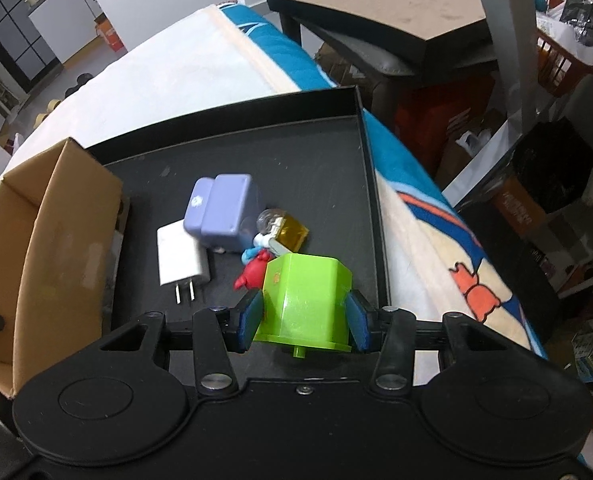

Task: Organize rigid objects
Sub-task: 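Close the right gripper on the lime-green cube toy, then lift the green toy and carry it over the cardboard box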

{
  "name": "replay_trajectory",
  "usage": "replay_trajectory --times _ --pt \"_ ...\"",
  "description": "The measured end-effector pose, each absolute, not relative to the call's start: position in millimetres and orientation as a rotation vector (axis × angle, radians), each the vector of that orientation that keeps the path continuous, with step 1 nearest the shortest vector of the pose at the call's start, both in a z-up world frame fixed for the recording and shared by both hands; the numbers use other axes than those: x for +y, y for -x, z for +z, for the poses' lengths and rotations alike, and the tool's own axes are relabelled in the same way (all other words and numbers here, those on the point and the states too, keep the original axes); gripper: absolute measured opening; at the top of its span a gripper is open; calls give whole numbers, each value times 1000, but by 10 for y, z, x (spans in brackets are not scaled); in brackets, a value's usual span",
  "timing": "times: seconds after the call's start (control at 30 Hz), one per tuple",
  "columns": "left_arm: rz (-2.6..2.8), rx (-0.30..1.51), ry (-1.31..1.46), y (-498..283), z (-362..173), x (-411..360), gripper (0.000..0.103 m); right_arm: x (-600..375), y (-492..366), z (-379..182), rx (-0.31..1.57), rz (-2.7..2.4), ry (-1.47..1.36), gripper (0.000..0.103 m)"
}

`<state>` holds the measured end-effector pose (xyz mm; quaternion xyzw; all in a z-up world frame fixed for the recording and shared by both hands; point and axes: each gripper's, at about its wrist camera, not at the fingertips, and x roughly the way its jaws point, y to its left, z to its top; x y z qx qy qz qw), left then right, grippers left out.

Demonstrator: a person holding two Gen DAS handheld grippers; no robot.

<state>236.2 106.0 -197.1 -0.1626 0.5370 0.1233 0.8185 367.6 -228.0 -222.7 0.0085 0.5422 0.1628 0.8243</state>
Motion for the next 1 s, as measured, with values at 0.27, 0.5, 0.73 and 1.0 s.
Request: replay_trajectory --times 0.27,0.5,0.73,1.0 --pt "264 1147 343 -2355 -1976 1048 13 -2369 -3756 -2361 1267 346 -138 50" --pt "263 1150 345 -2360 -1978 1046 13 -2451 -3835 -2469 1316 336 -229 48" --pt "253 1153 344 -2362 -1983 1050 13 -2456 -3806 -2461 1320 330 -229 47" --pt "236 1159 337 -2374 -1987 1051 13 -2384 -3725 -2381 1318 307 -181 47"
